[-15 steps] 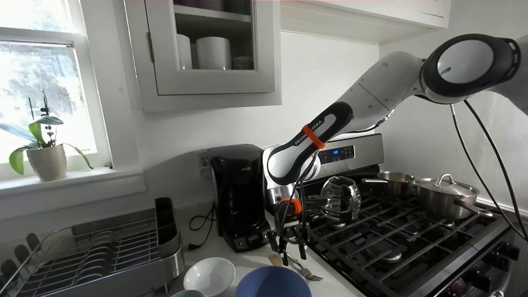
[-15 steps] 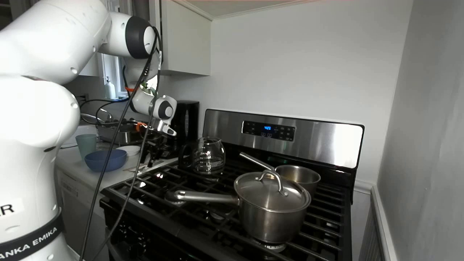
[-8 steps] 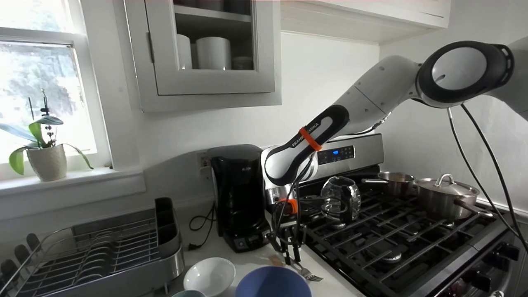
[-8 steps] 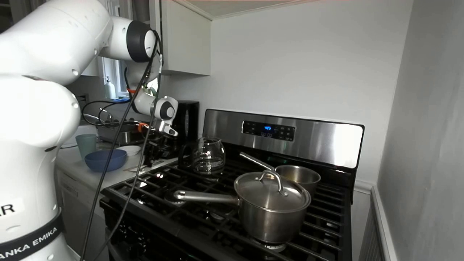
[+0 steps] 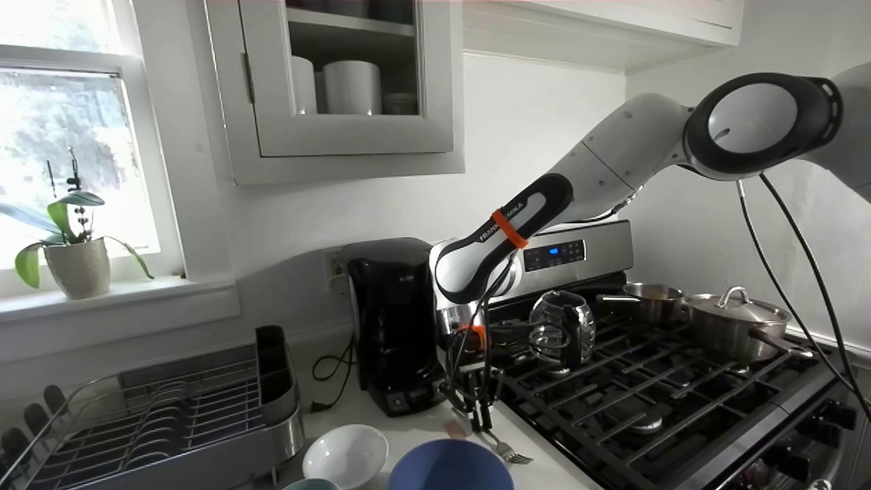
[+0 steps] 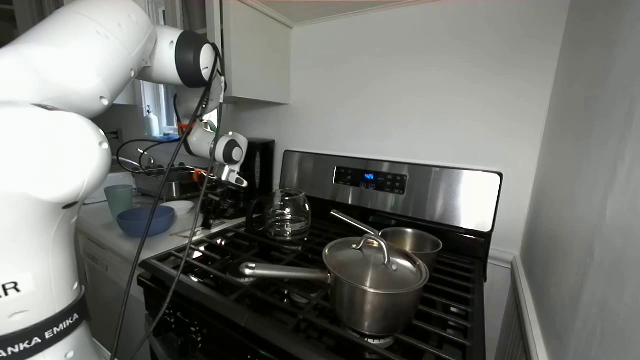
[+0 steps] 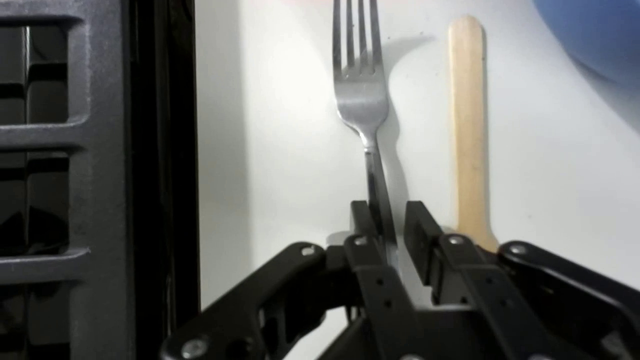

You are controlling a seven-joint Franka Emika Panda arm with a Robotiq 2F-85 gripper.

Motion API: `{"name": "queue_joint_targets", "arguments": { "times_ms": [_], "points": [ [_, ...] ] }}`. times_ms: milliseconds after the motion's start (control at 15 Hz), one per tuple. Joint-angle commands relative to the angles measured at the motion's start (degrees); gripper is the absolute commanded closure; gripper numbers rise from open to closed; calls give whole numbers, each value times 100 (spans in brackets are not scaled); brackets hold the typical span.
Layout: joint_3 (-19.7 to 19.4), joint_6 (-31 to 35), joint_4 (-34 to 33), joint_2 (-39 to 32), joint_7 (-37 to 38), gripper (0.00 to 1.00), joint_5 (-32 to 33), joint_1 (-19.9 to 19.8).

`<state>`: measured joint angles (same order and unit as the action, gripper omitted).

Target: Pick up the fork on the counter and use it to stir the contents of the pot on the top right stove plate

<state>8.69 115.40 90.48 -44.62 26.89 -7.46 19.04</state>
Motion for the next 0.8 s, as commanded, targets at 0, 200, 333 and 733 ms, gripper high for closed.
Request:
{"name": "queue_joint_targets", "arguments": {
  "times_ms": [0,200,333,733],
  "points": [
    [-103,-164,-254,-131,29,82,-4,95],
    [-113,-159,-251,-134,28,91,2,100],
    [-90,-217,-205,-56,54,92,-42,93],
    [-103,-317,513,969,374,92,-79,124]
  ]
}}
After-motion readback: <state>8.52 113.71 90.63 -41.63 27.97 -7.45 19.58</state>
